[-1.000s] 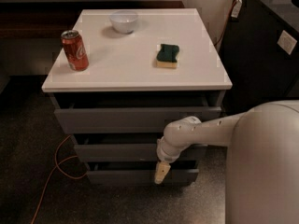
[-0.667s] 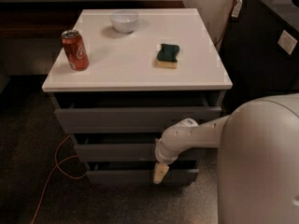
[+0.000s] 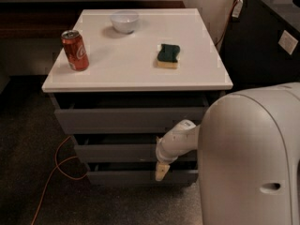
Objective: Place coke can into middle drawer
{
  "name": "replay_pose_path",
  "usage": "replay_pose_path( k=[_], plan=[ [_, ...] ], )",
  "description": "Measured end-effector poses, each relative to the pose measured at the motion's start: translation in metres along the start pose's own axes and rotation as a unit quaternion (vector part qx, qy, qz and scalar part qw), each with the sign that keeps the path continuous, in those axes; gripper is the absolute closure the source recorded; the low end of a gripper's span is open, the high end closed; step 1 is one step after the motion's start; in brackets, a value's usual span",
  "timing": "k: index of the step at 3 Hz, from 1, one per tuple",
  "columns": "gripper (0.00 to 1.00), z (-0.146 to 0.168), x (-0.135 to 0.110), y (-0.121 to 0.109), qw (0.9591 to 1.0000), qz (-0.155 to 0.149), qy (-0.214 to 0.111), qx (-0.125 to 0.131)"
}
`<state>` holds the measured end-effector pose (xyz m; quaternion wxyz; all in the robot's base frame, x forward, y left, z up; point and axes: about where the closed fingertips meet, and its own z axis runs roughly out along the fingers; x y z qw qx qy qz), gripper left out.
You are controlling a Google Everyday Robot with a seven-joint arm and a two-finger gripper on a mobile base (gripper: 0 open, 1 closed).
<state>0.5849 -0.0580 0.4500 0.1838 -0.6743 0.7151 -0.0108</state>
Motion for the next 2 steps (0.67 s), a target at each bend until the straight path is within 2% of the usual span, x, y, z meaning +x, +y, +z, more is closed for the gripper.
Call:
replay_pose_path(
  k=[1, 2],
  plan=[
    [0.02, 0.0126, 0.0028, -0.0061, 0.9999, 0.001, -0.012, 0.005],
    [0.26, 0.0198, 0.0036, -0.0089, 0.9996, 0.003, -0.028, 0.005]
  ],
)
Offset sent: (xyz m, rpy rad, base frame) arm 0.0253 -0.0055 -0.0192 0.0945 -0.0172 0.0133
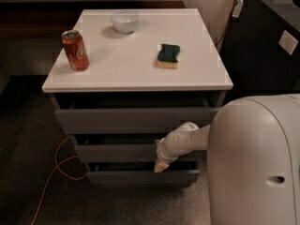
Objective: Place coke can into middle drawer
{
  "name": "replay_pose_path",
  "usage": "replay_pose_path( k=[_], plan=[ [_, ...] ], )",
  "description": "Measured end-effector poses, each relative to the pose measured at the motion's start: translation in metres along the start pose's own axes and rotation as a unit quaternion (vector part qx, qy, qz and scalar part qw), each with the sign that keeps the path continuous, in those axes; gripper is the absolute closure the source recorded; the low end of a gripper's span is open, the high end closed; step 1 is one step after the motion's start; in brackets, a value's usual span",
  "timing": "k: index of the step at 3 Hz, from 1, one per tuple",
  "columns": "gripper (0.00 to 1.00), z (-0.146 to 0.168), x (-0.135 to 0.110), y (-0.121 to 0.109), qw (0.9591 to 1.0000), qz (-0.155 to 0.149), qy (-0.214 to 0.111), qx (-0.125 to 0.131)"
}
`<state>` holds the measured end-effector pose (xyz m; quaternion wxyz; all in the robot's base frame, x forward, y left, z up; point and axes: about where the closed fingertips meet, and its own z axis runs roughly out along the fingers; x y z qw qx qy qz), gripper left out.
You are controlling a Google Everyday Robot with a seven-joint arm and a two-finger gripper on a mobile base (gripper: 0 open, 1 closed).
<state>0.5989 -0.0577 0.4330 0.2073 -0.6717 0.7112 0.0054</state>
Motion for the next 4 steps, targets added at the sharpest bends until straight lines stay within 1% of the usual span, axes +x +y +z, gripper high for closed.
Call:
replay_pose_path(
  k=[1, 2, 3, 4],
  plan=[
    [0.48, -0.003, -0.002, -0.003, 0.9995, 0.013, -0.029, 0.001],
    [0.79, -0.012, -0.008, 0.000, 0.9980, 0.017, -0.060, -0.004],
    [1.00, -0.013, -0.010, 0.003, 0.9978, 0.016, -0.065, -0.009],
    [1.00, -0.013, -0.010, 0.003, 0.9978, 0.016, -0.065, -0.009]
  ],
)
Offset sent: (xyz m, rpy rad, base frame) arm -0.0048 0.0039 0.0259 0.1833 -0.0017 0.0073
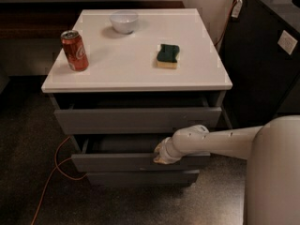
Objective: Place coke can into middle drawer
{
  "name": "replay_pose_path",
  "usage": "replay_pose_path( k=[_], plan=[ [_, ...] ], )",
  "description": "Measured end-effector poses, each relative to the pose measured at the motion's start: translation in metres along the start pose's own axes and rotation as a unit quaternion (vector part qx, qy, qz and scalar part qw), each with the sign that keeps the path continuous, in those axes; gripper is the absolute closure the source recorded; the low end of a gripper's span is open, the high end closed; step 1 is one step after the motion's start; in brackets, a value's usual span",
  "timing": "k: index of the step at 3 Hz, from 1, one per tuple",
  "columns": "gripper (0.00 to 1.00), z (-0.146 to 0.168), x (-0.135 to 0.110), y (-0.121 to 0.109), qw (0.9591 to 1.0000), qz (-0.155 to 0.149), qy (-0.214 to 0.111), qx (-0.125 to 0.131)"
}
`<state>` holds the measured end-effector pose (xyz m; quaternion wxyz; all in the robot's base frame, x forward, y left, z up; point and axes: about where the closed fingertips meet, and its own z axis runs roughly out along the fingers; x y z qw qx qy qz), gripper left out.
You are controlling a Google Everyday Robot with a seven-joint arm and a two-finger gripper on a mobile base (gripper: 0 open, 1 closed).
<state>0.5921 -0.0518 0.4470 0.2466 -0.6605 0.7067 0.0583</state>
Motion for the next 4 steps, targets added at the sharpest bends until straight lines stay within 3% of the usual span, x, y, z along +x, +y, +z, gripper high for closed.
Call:
replay_pose_path(
  k=[1, 4],
  plan=[
    [1.00, -0.0025, -0.0074, 0.0169, 0.9997, -0.006, -0.010, -0.023],
    [1.00, -0.0031, -0.0059, 0.0166, 0.9997, -0.006, -0.010, -0.023]
  ],
)
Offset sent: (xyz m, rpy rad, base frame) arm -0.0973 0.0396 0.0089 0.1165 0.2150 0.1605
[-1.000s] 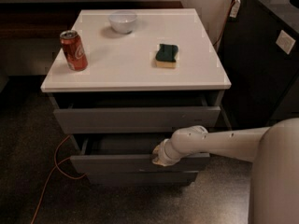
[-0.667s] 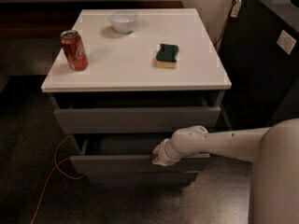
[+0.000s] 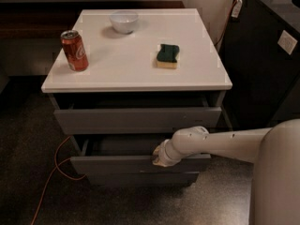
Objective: Place coke can into middle drawer
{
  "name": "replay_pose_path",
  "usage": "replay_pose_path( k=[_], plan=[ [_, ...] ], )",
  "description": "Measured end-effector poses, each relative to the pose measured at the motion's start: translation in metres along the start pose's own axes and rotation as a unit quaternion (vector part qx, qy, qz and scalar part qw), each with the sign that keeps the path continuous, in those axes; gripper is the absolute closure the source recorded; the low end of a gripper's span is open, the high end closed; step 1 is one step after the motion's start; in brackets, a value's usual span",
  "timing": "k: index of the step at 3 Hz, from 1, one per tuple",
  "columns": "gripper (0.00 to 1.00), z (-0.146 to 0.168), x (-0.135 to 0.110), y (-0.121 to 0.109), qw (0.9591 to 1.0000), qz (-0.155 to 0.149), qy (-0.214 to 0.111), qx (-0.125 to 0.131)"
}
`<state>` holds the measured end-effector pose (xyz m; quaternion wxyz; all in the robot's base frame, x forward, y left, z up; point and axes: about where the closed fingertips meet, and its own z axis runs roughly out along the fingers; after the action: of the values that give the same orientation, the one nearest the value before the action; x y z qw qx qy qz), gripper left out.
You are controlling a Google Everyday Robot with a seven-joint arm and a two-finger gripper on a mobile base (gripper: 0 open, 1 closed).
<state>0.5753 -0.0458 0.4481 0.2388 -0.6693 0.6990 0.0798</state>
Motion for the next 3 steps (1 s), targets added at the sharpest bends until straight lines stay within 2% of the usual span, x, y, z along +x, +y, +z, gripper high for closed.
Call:
replay_pose_path(
  k=[2, 3],
  plan=[
    [0.98, -0.0008, -0.0016, 0.0044, 1.0000, 0.000, -0.003, -0.005],
    [0.74, -0.0009, -0.0015, 0.0044, 1.0000, 0.000, -0.003, -0.005]
  ],
)
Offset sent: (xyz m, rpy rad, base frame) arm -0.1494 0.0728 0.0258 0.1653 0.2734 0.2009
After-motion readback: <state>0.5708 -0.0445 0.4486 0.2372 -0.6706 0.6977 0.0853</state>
